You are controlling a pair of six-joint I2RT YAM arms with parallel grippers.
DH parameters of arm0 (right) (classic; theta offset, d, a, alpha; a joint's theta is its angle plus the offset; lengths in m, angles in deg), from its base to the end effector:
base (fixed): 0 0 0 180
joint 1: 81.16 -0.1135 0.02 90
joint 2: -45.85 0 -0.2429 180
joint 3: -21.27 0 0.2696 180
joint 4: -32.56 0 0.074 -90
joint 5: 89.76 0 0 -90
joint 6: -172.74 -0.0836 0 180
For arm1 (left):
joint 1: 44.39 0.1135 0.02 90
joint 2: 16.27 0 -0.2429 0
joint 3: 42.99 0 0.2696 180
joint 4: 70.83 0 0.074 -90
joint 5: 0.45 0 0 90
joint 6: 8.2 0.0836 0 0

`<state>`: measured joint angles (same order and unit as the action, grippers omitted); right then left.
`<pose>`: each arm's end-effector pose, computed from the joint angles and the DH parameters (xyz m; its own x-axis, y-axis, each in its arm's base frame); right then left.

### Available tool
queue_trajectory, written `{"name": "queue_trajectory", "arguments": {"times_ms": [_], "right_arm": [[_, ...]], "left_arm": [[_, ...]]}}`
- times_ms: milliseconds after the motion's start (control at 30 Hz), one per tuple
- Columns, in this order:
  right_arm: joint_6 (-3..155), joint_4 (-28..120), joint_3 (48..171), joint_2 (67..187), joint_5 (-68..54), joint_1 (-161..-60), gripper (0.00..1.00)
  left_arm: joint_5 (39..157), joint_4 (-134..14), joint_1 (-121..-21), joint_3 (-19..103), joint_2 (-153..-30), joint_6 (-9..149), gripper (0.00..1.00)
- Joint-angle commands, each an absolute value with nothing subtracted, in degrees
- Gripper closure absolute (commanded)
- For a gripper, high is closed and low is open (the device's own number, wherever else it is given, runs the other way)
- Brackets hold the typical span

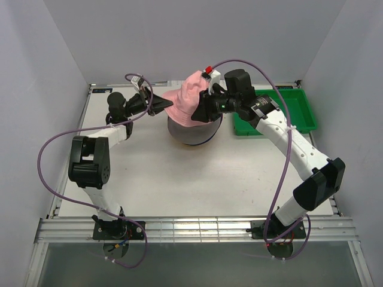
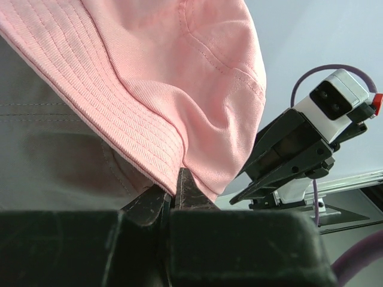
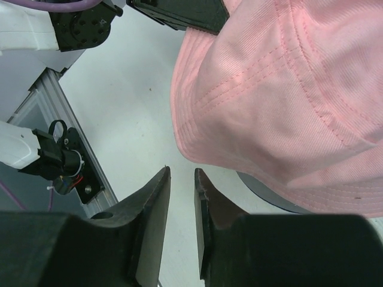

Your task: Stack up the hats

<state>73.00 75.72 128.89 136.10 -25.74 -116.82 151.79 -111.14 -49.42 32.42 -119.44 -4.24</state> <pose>0.3139 0.2703 0.3720 -0.4913 -0.1653 -0.8552 -0.7726 0.5361 0.3402 0.4160 -0.1109 0.2490 -0.8842 -0.3886 -0.2592 0.2782 0.0078 -0.9605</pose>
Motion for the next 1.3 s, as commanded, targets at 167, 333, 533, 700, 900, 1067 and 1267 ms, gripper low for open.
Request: {"name": "queue_trajectory", "arguments": {"times_ms": [167, 333, 533, 700, 900, 1067, 1267], "right_arm": [[75.00, 76.79, 129.40, 134.18, -23.50, -117.02, 0.58], [74.22, 78.55, 130.28, 134.00, -19.10, -116.85, 0.47], [70.88, 78.29, 128.70, 133.74, -20.15, -113.43, 0.42], [65.53, 75.74, 125.72, 132.42, -25.77, -107.11, 0.40], [58.14, 67.93, 117.19, 131.01, -33.94, -99.11, 0.36], [49.35, 58.88, 111.04, 130.66, -38.77, -95.76, 0.29], [38.19, 43.86, 103.48, 131.89, -41.51, -93.03, 0.25]], "left_arm": [[153.27, -120.54, -48.25, 29.64, -120.15, -6.79, 1.00], [153.71, -125.82, -47.73, 28.32, -121.91, -9.52, 1.00], [154.50, -125.65, -47.55, 28.32, -123.32, -8.55, 1.00], [154.50, -125.82, -47.46, 27.35, -124.28, -7.67, 1.00], [154.94, -127.23, -47.46, 27.00, -125.42, -7.67, 1.00], [155.20, -128.63, -47.46, 26.47, -126.39, -8.02, 1.00], [155.64, -129.60, -47.37, 26.30, -127.01, -7.94, 1.00]]}}
